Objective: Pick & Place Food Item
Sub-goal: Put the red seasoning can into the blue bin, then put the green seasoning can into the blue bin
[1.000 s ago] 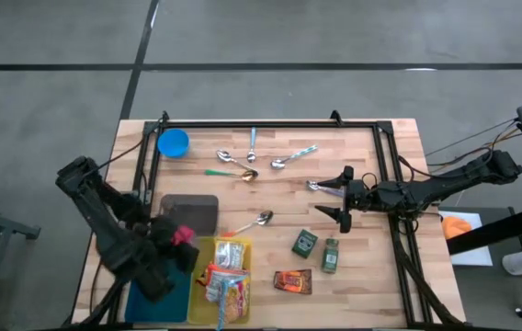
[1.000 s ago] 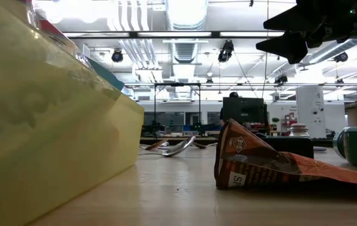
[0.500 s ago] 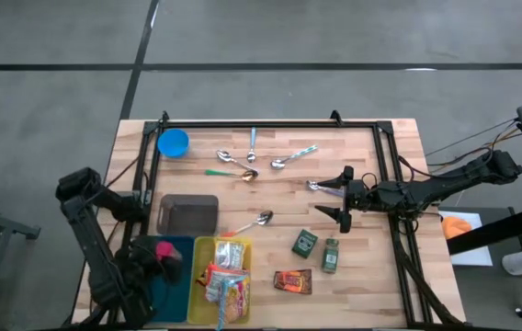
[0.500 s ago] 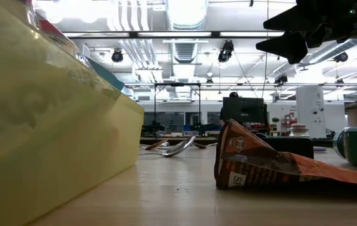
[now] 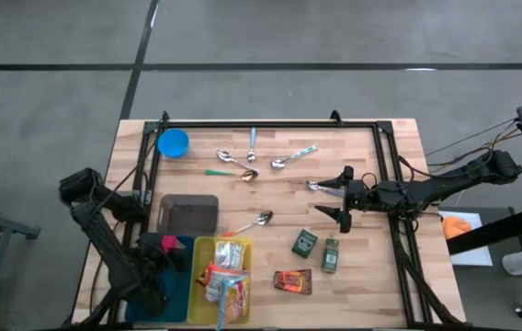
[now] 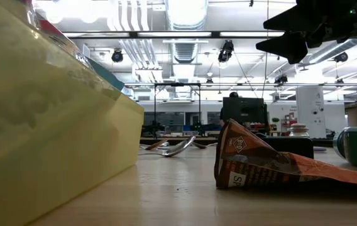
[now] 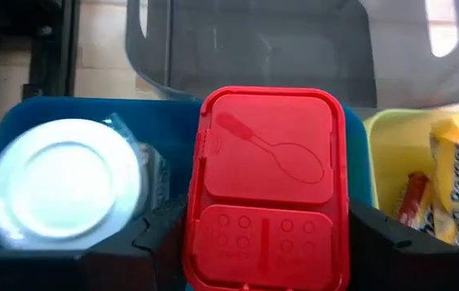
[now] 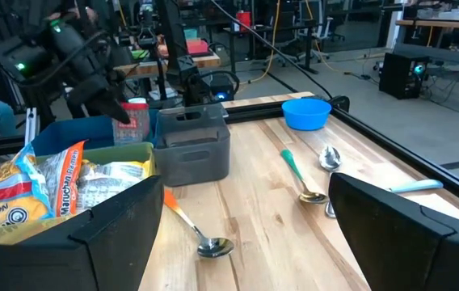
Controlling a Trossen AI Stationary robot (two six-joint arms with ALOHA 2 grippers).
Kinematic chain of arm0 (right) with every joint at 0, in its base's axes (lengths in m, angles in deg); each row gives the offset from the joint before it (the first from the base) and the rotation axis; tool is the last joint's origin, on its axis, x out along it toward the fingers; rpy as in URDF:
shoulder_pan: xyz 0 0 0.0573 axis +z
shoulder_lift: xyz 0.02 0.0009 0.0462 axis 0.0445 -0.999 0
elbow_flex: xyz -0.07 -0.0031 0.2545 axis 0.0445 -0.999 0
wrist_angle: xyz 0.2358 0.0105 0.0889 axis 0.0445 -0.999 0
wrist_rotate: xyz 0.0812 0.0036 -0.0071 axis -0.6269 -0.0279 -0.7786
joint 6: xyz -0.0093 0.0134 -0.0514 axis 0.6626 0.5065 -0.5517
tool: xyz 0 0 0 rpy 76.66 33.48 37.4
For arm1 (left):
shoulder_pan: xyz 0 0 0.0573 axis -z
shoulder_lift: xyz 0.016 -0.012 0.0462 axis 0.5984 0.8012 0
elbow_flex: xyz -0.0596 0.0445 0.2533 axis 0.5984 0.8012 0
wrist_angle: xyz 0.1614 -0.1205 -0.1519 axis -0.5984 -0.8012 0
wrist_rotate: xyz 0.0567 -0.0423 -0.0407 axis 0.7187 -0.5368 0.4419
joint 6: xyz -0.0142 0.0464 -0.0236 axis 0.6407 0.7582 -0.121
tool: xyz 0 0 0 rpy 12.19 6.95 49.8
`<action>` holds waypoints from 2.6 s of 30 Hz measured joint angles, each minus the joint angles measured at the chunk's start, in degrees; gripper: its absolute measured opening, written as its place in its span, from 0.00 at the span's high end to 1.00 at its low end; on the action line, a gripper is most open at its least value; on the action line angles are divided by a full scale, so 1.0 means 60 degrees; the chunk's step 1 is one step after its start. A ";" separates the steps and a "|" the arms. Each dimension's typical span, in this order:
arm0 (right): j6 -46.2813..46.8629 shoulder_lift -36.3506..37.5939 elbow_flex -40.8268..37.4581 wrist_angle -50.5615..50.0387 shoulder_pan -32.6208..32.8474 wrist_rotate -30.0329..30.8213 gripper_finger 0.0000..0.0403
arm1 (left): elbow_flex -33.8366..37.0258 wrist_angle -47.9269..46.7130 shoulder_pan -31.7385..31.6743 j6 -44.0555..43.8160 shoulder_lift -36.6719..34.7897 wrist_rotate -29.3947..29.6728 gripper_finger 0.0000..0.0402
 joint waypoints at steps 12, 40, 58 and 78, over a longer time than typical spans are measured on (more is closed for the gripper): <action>0.0000 0.0000 0.0000 0.0000 0.0000 0.0002 0.13 | 0.0783 0.1497 -0.1051 0.1576 0.0000 -0.0513 0.42; 0.0000 0.0000 0.0000 0.0000 0.0000 0.0003 0.13 | 0.0921 0.1713 -0.1141 0.1726 -0.0008 -0.0655 0.11; 0.0000 0.0000 0.0000 0.0000 -0.0002 0.0001 0.13 | 0.0146 0.0874 -0.1141 0.2194 -0.0018 -0.0158 0.07; 0.0000 0.0007 0.0000 0.0000 -0.0001 0.0003 0.13 | -0.2474 -0.1343 -0.2138 0.5422 -0.0018 0.2807 0.07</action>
